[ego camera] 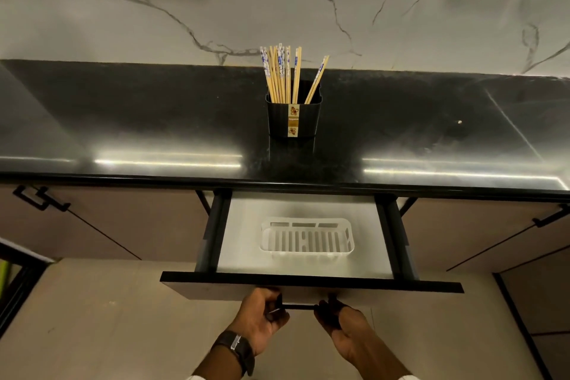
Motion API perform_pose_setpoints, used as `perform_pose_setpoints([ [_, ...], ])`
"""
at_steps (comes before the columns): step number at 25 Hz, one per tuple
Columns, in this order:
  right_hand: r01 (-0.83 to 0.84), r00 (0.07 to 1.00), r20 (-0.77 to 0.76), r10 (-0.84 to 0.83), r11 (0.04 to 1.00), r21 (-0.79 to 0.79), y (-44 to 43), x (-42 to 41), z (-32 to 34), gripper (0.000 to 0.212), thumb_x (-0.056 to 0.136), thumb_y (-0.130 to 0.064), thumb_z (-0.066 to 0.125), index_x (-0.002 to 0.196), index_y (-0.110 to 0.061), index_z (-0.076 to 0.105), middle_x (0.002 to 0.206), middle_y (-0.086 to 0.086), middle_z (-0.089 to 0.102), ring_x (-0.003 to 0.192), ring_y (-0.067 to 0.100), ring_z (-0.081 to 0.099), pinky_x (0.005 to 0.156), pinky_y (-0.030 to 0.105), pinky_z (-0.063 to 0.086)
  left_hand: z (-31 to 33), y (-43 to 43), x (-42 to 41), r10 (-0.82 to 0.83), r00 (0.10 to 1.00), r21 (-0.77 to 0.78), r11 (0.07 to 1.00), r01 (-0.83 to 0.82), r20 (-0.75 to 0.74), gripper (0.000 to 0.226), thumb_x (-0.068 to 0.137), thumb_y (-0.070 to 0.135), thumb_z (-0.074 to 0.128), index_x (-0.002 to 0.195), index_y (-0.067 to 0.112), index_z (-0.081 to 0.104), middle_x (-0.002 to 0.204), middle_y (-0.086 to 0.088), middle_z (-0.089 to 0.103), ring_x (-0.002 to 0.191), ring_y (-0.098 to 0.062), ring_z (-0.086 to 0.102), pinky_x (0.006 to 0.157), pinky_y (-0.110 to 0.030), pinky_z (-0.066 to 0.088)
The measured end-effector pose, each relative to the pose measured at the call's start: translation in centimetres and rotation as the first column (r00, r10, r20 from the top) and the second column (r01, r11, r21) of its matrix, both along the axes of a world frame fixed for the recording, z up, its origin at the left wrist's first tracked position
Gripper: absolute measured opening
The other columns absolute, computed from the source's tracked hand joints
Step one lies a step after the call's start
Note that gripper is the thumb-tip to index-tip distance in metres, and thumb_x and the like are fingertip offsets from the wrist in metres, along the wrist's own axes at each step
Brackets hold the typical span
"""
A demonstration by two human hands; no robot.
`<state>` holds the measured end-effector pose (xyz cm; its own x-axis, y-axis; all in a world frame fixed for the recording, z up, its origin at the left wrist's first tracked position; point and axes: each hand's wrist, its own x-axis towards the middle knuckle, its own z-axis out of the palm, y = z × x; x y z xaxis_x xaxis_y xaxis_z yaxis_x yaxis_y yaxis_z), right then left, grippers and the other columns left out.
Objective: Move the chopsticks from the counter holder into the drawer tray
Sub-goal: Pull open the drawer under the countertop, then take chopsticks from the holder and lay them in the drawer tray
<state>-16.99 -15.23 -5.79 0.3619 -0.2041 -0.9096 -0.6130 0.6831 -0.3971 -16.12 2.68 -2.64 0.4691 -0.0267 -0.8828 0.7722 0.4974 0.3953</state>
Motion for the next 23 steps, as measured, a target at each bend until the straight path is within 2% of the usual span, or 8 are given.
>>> perform_pose_setpoints([
  [3, 0.051, 0.993, -0.103, -0.06, 0.994, -0.093, 0.0, 0.4, -0.1, 0.032, 0.099, 0.006, 0.051, 0.13, 0.014, 0.057, 0.08, 0.022, 0.058, 0.065, 0.034, 0.054, 0.052, 0.037, 0.052, 0.6, 0.3, -0.1, -0.228, 0.972, 0.139, 0.963, 0.233, -0.051, 0.017, 0.095, 0.018, 0.056, 0.091, 0.005, 0.065, 0.08, -0.013, 0.057, 0.07, -0.028, 0.054, 0.07, -0.039, 0.05],
  [5, -0.018, 0.997, -0.076, -0.003, 0.961, -0.276, -0.2, 0.6, 0.8, 0.047, 0.099, -0.014, 0.054, 0.122, 0.016, 0.026, 0.09, 0.016, 0.061, 0.086, 0.035, 0.064, 0.071, 0.03, 0.049, 1.8, 1.0, 0.9, -0.407, 0.912, 0.156, 0.899, 0.41, -0.056, 0.029, 0.098, 0.023, 0.057, 0.079, 0.003, 0.065, 0.066, -0.013, 0.06, 0.053, -0.025, 0.055, 0.056, -0.027, 0.042],
  [7, 0.091, 0.988, 0.146, -0.045, 0.94, -0.33, 0.3, 0.5, 3.7, 0.033, 0.091, -0.022, 0.058, 0.088, 0.011, 0.059, 0.078, 0.016, 0.06, 0.076, 0.03, 0.065, 0.066, 0.016, 0.043, 4.6, 1.6, 3.0, -0.542, 0.839, 0.155, 0.826, 0.542, -0.048, 0.042, 0.099, 0.027, 0.057, 0.083, -0.008, 0.073, 0.076, -0.021, 0.074, 0.061, -0.03, 0.07, 0.057, -0.028, 0.051],
  [9, 0.244, 0.933, 0.331, -0.145, 0.928, -0.283, 1.8, 3.0, 7.7, 0.024, 0.089, -0.013, 0.068, 0.079, 0.008, 0.066, 0.066, 0.029, 0.063, 0.059, 0.03, 0.06, 0.062, 0.029, 0.049, 8.1, 1.9, 6.3, -0.647, 0.762, 0.216, 0.748, 0.628, 0.024, 0.048, 0.101, 0.032, 0.054, 0.096, -0.01, 0.075, 0.089, -0.023, 0.078, 0.077, -0.031, 0.074, 0.067, -0.031, 0.059],
  [13, -0.075, 0.859, 0.396, 0.325, 0.845, -0.53, 2.1, 10.7, 17.6, 0.01, 0.092, -0.018, 0.069, 0.094, -0.008, 0.067, 0.081, 0.018, 0.073, 0.071, 0.028, 0.068, 0.066, 0.038, 0.059, 14.4, 1.1, 13.8, -0.666, 0.706, 0.497, 0.709, 0.5, 0.239, 0.041, 0.102, 0.034, 0.05, 0.104, -0.001, 0.071, 0.082, -0.013, 0.074, 0.074, -0.024, 0.071, 0.069, -0.034, 0.06],
  [16, -0.066, 0.753, 0.467, 0.464, 0.759, -0.648, 1.6, 19.9, 21.7, 0.009, 0.094, -0.02, 0.066, 0.094, -0.013, 0.071, 0.087, 0.012, 0.076, 0.071, 0.017, 0.067, 0.069, 0.03, 0.058, 18.3, 0.7, 20.3, -0.618, 0.668, 0.635, 0.722, 0.274, 0.414, 0.027, 0.1, 0.026, 0.054, 0.096, 0.003, 0.067, 0.077, -0.011, 0.069, 0.069, -0.022, 0.064, 0.063, -0.032, 0.053],
  [19, 0.005, 0.73, 0.44, 0.523, 0.639, -0.769, 0.8, 30.2, 25.0, 0.016, 0.093, -0.017, 0.066, 0.109, -0.017, 0.07, 0.105, 0.006, 0.075, 0.082, 0.011, 0.065, 0.071, 0.025, 0.053, 20.6, 1.1, 25.7, -0.718, 0.543, 0.863, 0.505, -0.025, 0.436, 0.022, 0.098, 0.031, 0.057, 0.091, 0.013, 0.067, 0.082, -0.001, 0.072, 0.078, -0.018, 0.067, 0.069, -0.03, 0.051],
  [23, -0.152, 0.751, 0.287, 0.595, 0.578, -0.802, 0.4, 39.1, 25.0, 0.065, 0.095, -0.024, 0.066, 0.152, -0.011, 0.037, 0.137, 0.009, 0.059, 0.1, 0.019, 0.057, 0.083, 0.029, 0.043, 19.8, 1.8, 29.7, -0.842, 0.441, 0.94, 0.34, -0.015, 0.311, 0.051, 0.095, 0.036, 0.06, 0.144, 0.027, 0.048, 0.146, -0.007, 0.051, 0.132, -0.023, 0.051, 0.108, -0.039, 0.045],
])
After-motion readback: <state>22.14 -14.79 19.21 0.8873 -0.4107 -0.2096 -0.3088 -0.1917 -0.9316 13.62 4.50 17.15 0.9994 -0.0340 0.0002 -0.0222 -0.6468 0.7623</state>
